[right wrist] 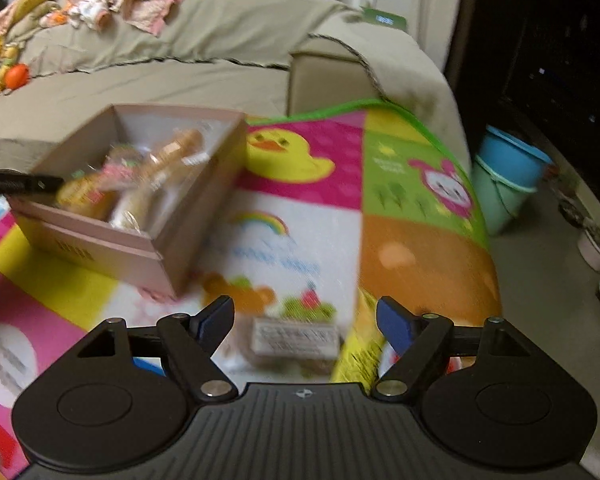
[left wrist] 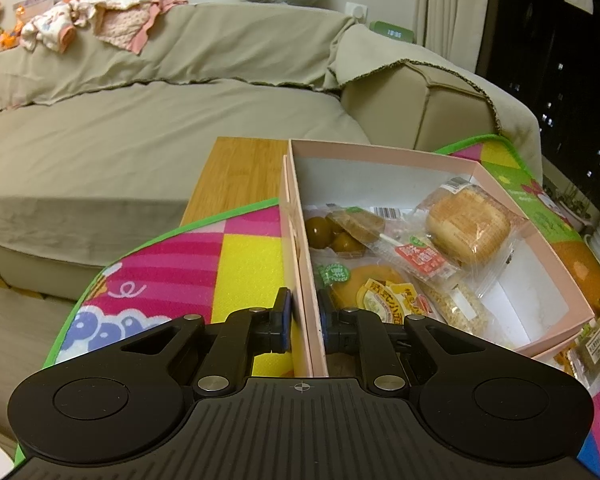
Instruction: Organize objects
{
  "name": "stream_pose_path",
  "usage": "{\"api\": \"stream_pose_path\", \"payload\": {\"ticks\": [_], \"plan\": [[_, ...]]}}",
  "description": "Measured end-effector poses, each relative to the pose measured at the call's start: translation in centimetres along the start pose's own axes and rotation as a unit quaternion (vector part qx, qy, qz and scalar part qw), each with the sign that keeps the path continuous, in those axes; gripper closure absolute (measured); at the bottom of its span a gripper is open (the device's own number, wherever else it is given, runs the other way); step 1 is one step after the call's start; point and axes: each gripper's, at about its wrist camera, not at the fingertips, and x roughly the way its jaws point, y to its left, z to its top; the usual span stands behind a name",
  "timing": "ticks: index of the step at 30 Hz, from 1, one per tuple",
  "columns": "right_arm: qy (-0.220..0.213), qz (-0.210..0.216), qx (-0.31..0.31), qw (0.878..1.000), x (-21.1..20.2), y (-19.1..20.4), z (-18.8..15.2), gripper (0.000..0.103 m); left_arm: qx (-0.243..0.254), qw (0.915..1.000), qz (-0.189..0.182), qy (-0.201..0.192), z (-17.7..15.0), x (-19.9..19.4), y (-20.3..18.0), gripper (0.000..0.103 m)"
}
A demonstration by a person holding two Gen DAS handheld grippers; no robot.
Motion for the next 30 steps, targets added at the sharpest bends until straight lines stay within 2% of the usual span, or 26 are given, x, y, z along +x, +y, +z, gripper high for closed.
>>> {"api": "stream_pose_path", "payload": {"ticks": [9, 30], "plan": [[0.03, -0.006, 0.033, 0.999, 1.1, -0.9, -2.4, 0.024, 0.0, 1.0, 0.002, 0.004, 0.0, 0.0, 0.0, 0.088], [0.014, 0.029, 0.021, 0.999, 0.7, 0.8, -2.0, 0.018, 0.001, 1.0, 0.004, 0.007, -0.1, 0.2, 0.2, 0.088]]}}
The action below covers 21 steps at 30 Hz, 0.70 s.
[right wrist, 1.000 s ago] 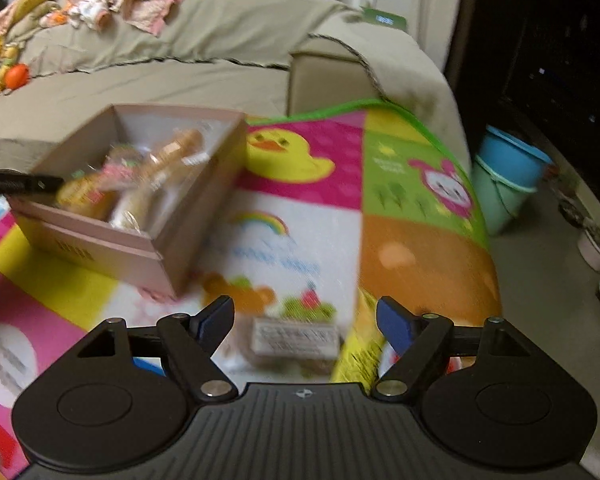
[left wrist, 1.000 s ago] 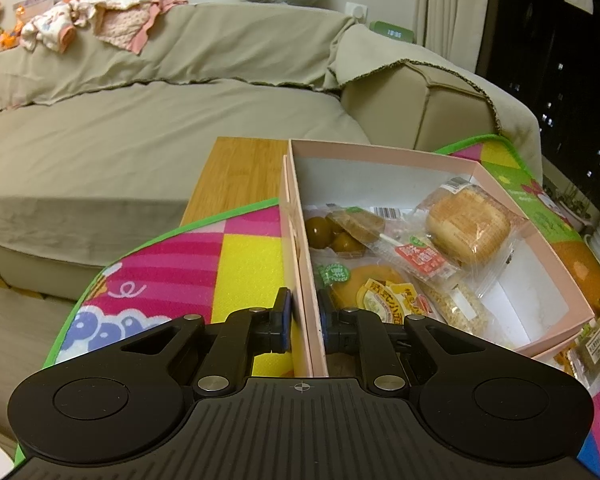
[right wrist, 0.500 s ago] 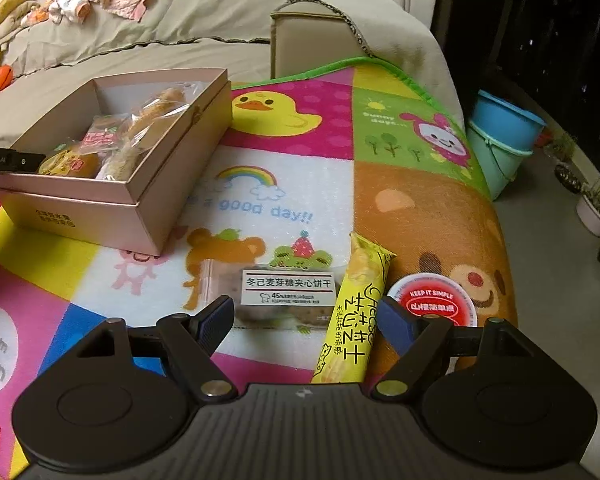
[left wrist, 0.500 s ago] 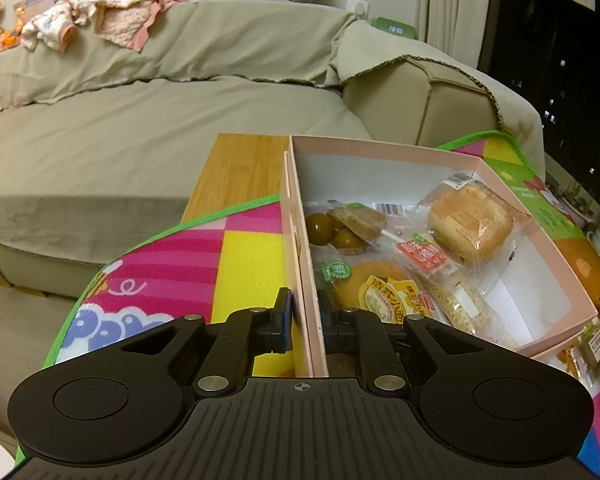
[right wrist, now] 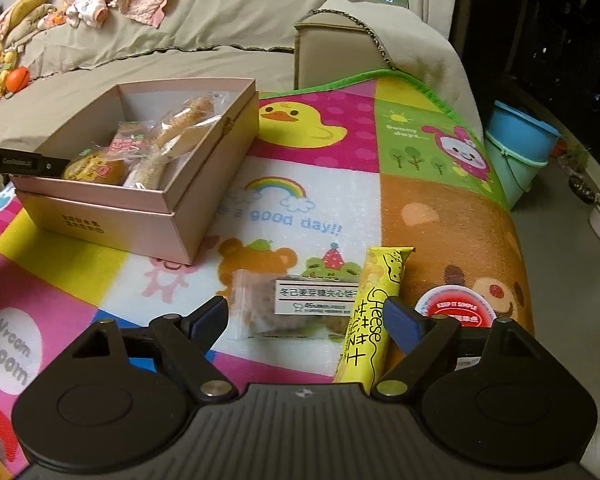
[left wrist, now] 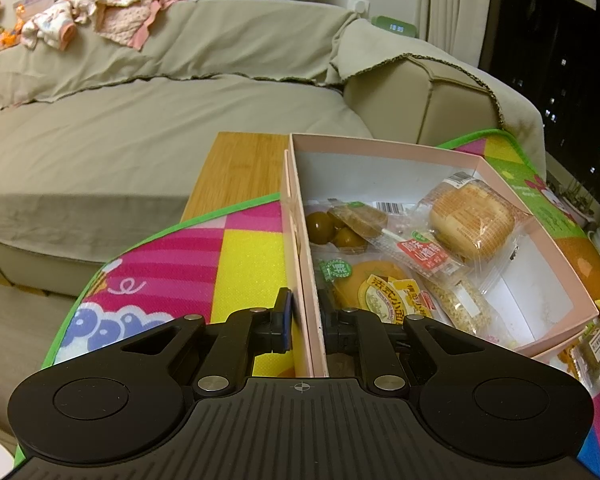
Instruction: Organize objects
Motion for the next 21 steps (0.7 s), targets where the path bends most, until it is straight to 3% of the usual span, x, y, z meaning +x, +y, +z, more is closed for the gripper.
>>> {"api": "stream_pose_path", "payload": {"ticks": [15, 21], "plan": [[-0.003, 0.031, -0.003, 1.0, -0.6, 1.0, -0.1, 0.017, 0.0, 1.0, 0.0, 0.001, 0.0, 0.0, 0.0, 0.089], [0.008, -0.01, 0.004, 1.0, -0.4, -0.7, -0.9, 0.017, 0.0, 1.0, 0.0, 0.001, 0.0, 0.0, 0.0, 0.089]]}}
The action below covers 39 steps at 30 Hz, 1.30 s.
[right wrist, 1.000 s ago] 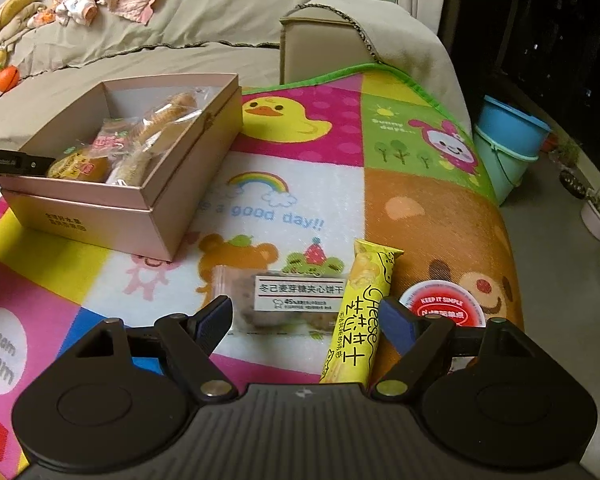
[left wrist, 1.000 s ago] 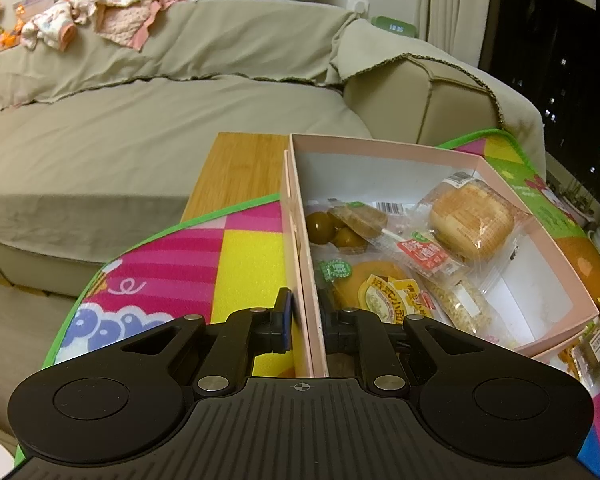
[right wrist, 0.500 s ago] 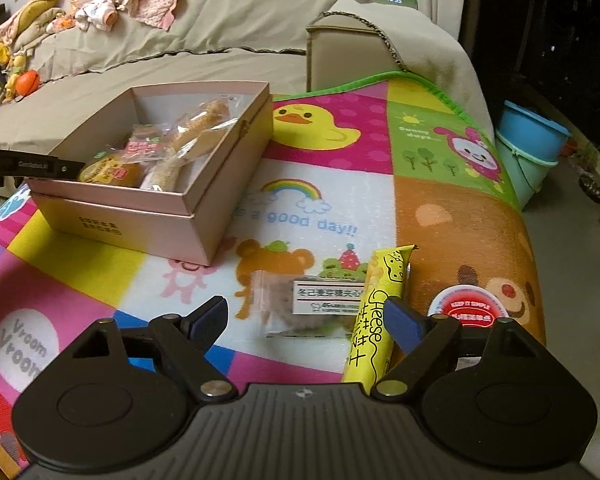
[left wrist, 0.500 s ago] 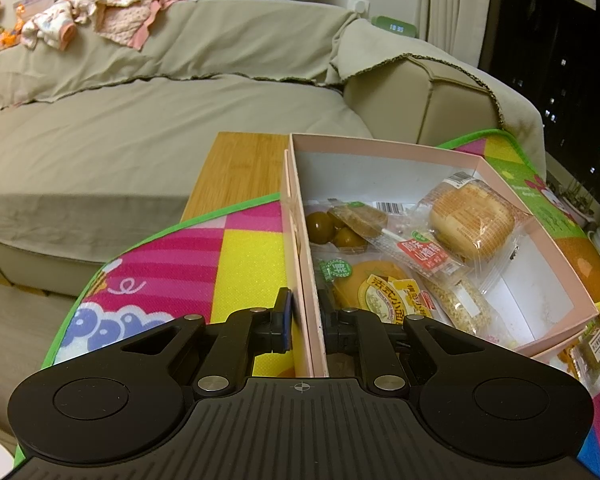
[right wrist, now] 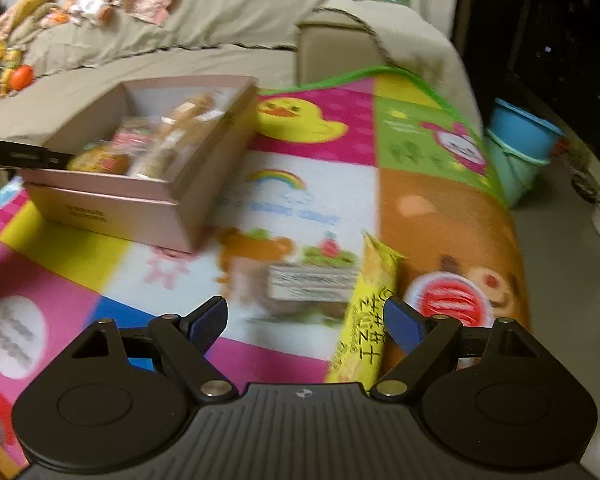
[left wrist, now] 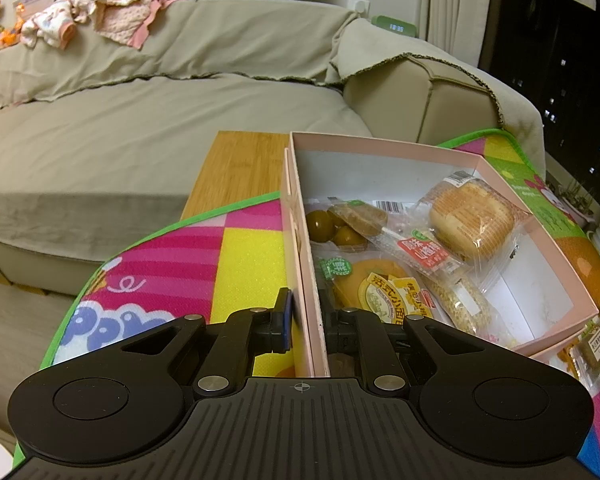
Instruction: Organize objects
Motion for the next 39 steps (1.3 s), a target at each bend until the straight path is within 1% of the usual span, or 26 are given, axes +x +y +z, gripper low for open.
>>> {"api": "stream_pose_path", "payload": {"ticks": [3, 4, 6, 8, 11, 12, 14, 16, 18, 20, 22, 26, 29, 30, 31, 32, 34, 36, 37, 38, 39], "plan": [[0.012, -0.017, 0.017, 1.0, 0.4, -1.6, -0.5, 0.019, 0.0, 1.0, 0.0, 0.0, 0.0, 0.0, 0.0, 0.089], [0.014, -0.019, 0.021, 1.0, 0.5, -1.9, -0.6, 0.023, 0.0, 1.0, 0.0, 0.0, 0.0, 0.0, 0.0, 0.089], [0.01, -0.018, 0.025, 0.999, 0.4, -2.3, -0.7, 0.027, 0.0, 1.0, 0.001, 0.0, 0.0, 0.0, 0.0, 0.089], [0.006, -0.014, 0.024, 1.0, 0.4, -2.4, -0.6, 0.036, 0.0, 1.0, 0.001, 0.0, 0.0, 0.0, 0.0, 0.089], [0.003, -0.017, 0.018, 1.0, 0.8, -2.0, -0.2, 0.045, 0.0, 1.0, 0.001, 0.0, 0.0, -0.1, 0.0, 0.089], [0.004, -0.017, 0.014, 1.0, 0.9, -1.8, -0.1, 0.052, 0.0, 1.0, 0.001, 0.0, 0.0, 0.0, 0.0, 0.089], [0.016, -0.006, 0.008, 1.0, 1.3, -1.4, 0.2, 0.074, 0.0, 1.0, 0.001, 0.0, 0.0, 0.0, 0.0, 0.089], [0.029, 0.006, -0.002, 1.0, 1.4, -0.8, 0.1, 0.079, 0.0, 1.0, 0.001, 0.0, 0.0, 0.0, 0.0, 0.089], [0.033, 0.018, -0.014, 0.999, 1.0, 0.0, 0.0, 0.08, 0.0, 1.0, 0.0, 0.0, 0.0, -0.1, 0.0, 0.089], [0.042, 0.051, -0.009, 0.998, 0.5, 0.3, 0.0, 0.082, -0.001, 1.0, -0.001, -0.001, -0.1, -0.1, 0.0, 0.089], [0.044, 0.074, -0.009, 0.996, -0.4, 0.8, 0.3, 0.082, -0.001, 1.0, -0.001, -0.001, -0.1, -0.1, 0.1, 0.089], [0.031, 0.086, -0.038, 0.995, -2.1, 2.0, 0.9, 0.082, -0.001, 1.0, -0.001, -0.001, -0.1, -0.1, 0.1, 0.088], [0.038, 0.077, -0.06, 0.994, -2.0, 2.8, 0.9, 0.082, -0.003, 1.0, -0.002, -0.002, 0.0, -0.2, 0.1, 0.088], [0.044, 0.075, -0.063, 0.994, -1.8, 2.9, 0.9, 0.08, -0.003, 1.0, -0.003, -0.002, 0.1, -0.2, 0.0, 0.088], [0.045, 0.071, -0.066, 0.994, -1.6, 3.0, 1.0, 0.076, -0.003, 1.0, -0.003, -0.002, 0.1, -0.1, 0.0, 0.088], [0.035, 0.062, -0.073, 0.995, -1.5, 3.1, 1.2, 0.073, -0.003, 1.0, -0.004, -0.002, 0.1, -0.1, 0.0, 0.088], [0.013, 0.05, -0.088, 0.995, -1.7, 3.5, 2.3, 0.072, -0.002, 1.0, -0.003, -0.002, 0.1, -0.1, 0.0, 0.088], [-0.011, 0.059, -0.091, 0.994, -1.8, 3.9, 4.1, 0.069, -0.002, 1.0, -0.004, -0.002, 0.1, -0.1, 0.0, 0.088], [-0.029, 0.066, -0.091, 0.993, -1.8, 4.1, 5.5, 0.065, -0.002, 1.0, -0.004, -0.002, 0.1, -0.1, 0.0, 0.088], [-0.042, 0.071, -0.088, 0.993, -1.6, 4.3, 6.7, 0.059, -0.003, 1.0, -0.004, -0.002, 0.1, -0.1, -0.1, 0.088], [-0.054, 0.08, -0.083, 0.992, -1.1, 4.5, 7.9, 0.057, -0.003, 1.0, -0.004, -0.002, 0.1, -0.1, -0.1, 0.088]]}}
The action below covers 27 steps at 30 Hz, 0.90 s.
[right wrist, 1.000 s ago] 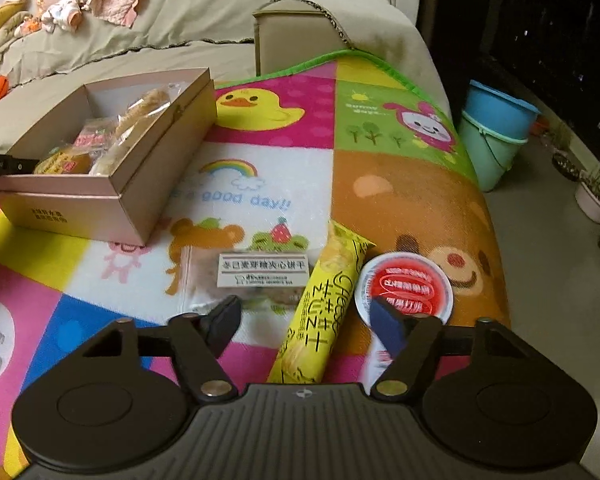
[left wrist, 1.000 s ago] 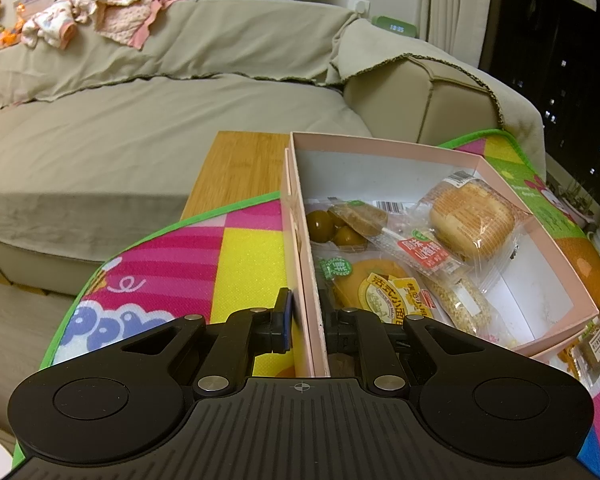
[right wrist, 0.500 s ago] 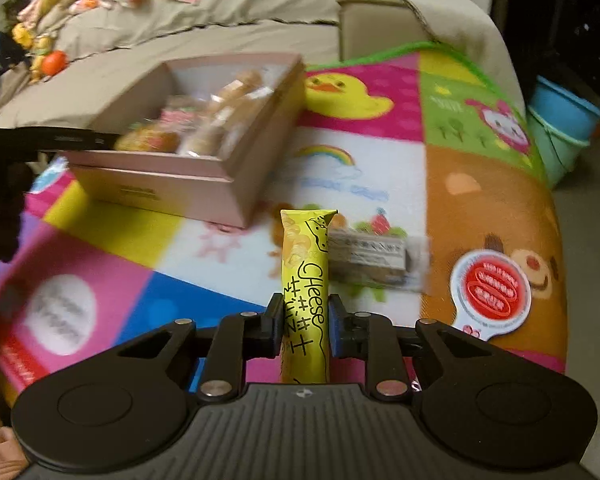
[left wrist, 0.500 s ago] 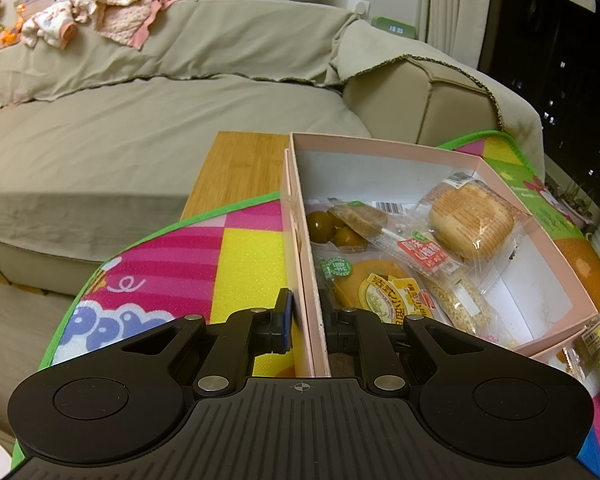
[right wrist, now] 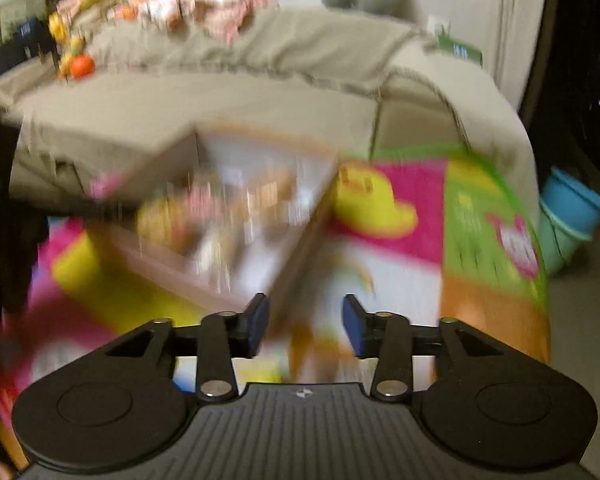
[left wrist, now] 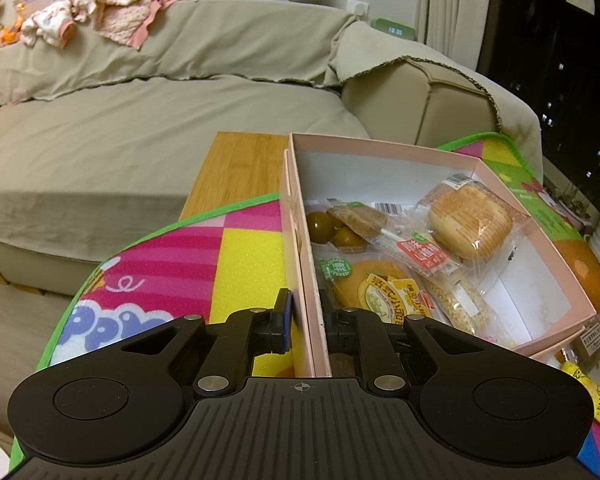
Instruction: Organize objects
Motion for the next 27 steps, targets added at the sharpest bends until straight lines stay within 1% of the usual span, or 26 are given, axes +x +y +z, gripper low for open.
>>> {"api": "stream_pose_path", "payload": {"ticks": [2, 4, 6, 8, 9, 10, 13, 16, 18, 22, 24, 27], "plan": [[-0.017, 0.018, 0.015, 1.0, 1.8, -0.1, 2.3, 0.055, 0.001, 1.0, 0.0, 0.001, 0.0, 0.0, 0.0, 0.088], [-0.024, 0.03, 0.016, 0.999, 3.8, 0.3, 3.9, 0.055, 0.003, 1.0, 0.0, 0.001, 0.0, 0.1, -0.2, 0.088], [-0.03, 0.023, 0.004, 0.999, 5.9, 1.0, 5.0, 0.054, 0.003, 1.0, 0.0, 0.001, 0.1, 0.1, -0.2, 0.088], [-0.019, 0.022, 0.003, 1.0, 7.8, 1.8, 5.8, 0.054, 0.003, 1.0, -0.001, 0.0, 0.0, 0.1, -0.2, 0.088], [-0.009, 0.029, 0.014, 0.999, 8.5, 2.0, 6.1, 0.054, 0.002, 1.0, -0.002, 0.0, 0.0, 0.1, -0.2, 0.088], [0.002, 0.046, 0.031, 0.998, 9.2, 2.2, 6.5, 0.052, 0.002, 1.0, -0.003, 0.0, 0.0, 0.2, -0.2, 0.088], [0.004, 0.067, 0.045, 0.997, 10.0, 3.3, 6.8, 0.049, 0.001, 1.0, -0.006, -0.001, 0.1, 0.2, -0.1, 0.087], [-0.001, 0.077, 0.049, 0.996, 9.9, 3.3, 6.8, 0.048, 0.0, 1.0, -0.007, -0.001, 0.1, 0.2, -0.1, 0.087], [0.004, 0.088, 0.058, 0.994, 9.7, 2.6, 6.6, 0.048, 0.0, 1.0, -0.007, -0.001, 0.1, 0.2, -0.1, 0.087], [0.0, 0.073, 0.072, 0.995, 8.0, 0.5, 5.8, 0.048, 0.0, 1.0, -0.007, -0.001, 0.0, 0.2, -0.1, 0.087], [-0.007, 0.076, 0.081, 0.994, 6.5, -0.6, 5.2, 0.048, 0.0, 1.0, -0.007, -0.001, 0.0, 0.2, -0.1, 0.087], [-0.021, 0.059, 0.098, 0.993, 4.1, -2.2, 4.1, 0.048, 0.0, 1.0, -0.007, -0.001, 0.0, 0.2, 0.0, 0.087]]}}
